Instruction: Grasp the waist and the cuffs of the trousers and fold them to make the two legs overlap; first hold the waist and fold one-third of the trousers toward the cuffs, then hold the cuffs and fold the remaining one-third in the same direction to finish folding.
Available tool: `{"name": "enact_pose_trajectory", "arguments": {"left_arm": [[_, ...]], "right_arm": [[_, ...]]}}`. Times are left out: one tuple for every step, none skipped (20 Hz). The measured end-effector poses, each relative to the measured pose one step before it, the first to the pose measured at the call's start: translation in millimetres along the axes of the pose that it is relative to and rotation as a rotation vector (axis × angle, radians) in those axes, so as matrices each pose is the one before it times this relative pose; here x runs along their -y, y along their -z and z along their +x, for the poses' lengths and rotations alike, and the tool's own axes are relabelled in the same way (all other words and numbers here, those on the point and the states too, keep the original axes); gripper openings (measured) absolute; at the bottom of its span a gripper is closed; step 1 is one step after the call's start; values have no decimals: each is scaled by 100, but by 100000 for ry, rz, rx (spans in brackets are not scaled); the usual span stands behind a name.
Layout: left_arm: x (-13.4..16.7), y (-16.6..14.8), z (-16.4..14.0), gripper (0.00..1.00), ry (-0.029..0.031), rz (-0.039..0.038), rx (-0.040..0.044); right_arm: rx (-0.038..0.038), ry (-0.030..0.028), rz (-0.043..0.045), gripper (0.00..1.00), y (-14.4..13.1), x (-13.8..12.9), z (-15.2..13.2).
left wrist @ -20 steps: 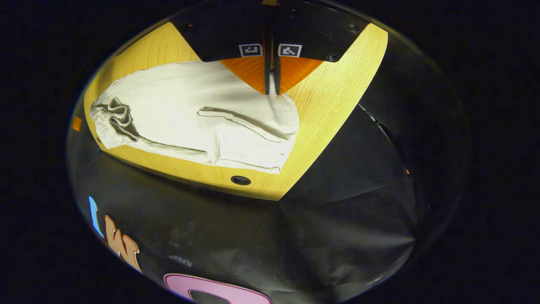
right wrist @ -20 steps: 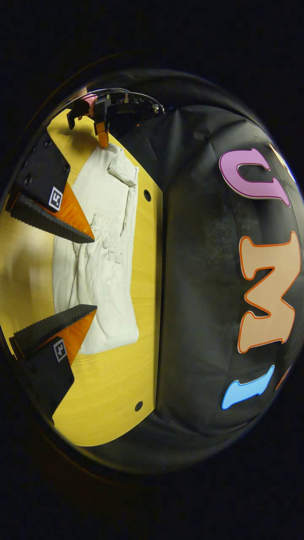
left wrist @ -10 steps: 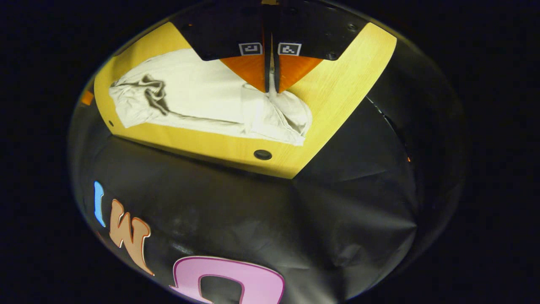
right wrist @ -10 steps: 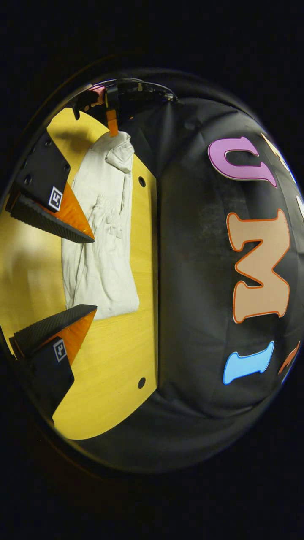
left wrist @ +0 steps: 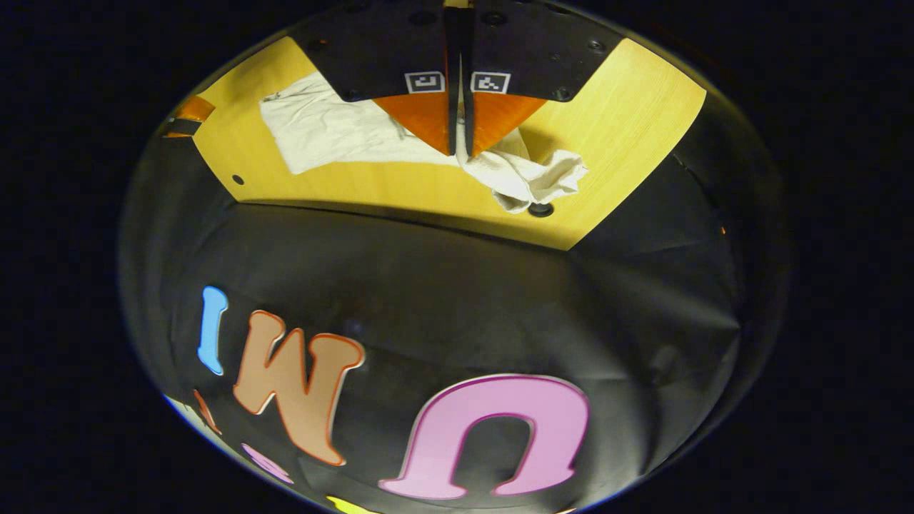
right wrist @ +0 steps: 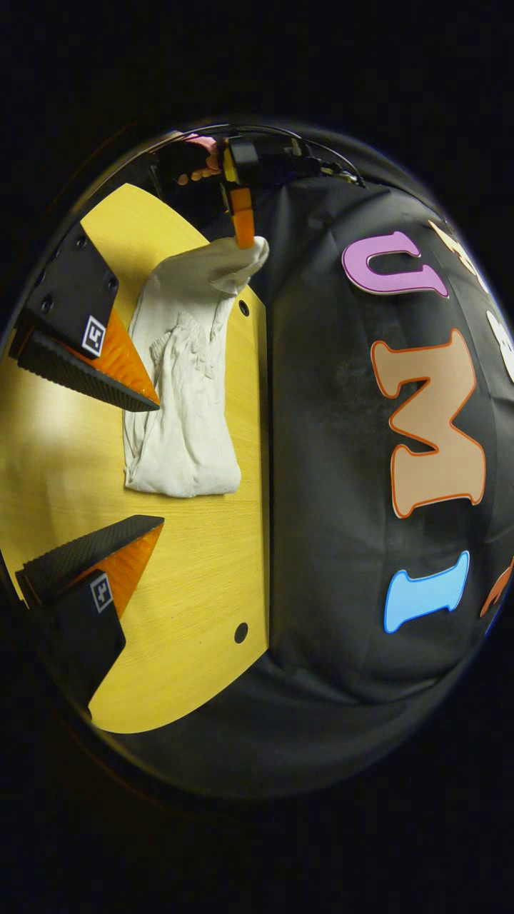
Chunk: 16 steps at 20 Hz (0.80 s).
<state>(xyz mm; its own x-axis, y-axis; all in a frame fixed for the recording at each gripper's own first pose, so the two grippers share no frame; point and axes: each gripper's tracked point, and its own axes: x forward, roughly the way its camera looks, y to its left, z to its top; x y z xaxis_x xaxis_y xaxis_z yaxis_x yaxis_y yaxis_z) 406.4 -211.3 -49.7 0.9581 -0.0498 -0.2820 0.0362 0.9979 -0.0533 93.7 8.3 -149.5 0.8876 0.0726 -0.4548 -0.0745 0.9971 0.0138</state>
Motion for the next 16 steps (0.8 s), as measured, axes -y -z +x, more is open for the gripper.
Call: {"name": "enact_pose_trajectory", "arguments": {"left_arm": [[1930,-461,-103,0,2014,2156,1129],[1600,-402,-57,0,1898,2461,1085],[1837,-340,-81,0,2296,2537,811],[1983,-475,61,0,2632,2740,892],[1858,-290,53,0,2635,2954,407],[2198,-385,120,0,2688,3538,666],[2036,-195,309,0,2888,3620,319],[2009,19,460,0,2824,3574,-389],[1756,242,730,0,2519,3506,-635],[1668,422,663,0,2403,3366,-367],[1655,781,768,0,2068,2896,-1526],[1525,1047,625,0,1960,2211,-2008],[1409,1168,896,0,1761,1670,-2104],[1259,1046,517,0,1379,1096,-2094],[279,683,597,0,1584,328,-1244],[224,895,408,0,1247,-181,-1579]], "right_arm": [[-121,127,-414,94,118,918,-208],[-83,27,-358,94,187,857,-318],[-118,175,-258,94,137,784,-287],[-103,169,4,94,160,810,-159],[-56,94,335,94,132,671,-305],[-136,257,432,94,185,604,5],[-200,151,460,94,242,662,-110],[-188,257,331,94,91,729,-67],[-167,121,280,94,171,470,-33],[-206,202,170,94,244,435,-83],[-126,180,34,94,143,345,-49],[-62,181,79,94,248,464,38],[-268,124,259,94,145,265,-14],[-255,99,274,94,238,301,-144],[5,302,104,94,216,320,-49],[-301,332,115,94,226,279,25]]}}
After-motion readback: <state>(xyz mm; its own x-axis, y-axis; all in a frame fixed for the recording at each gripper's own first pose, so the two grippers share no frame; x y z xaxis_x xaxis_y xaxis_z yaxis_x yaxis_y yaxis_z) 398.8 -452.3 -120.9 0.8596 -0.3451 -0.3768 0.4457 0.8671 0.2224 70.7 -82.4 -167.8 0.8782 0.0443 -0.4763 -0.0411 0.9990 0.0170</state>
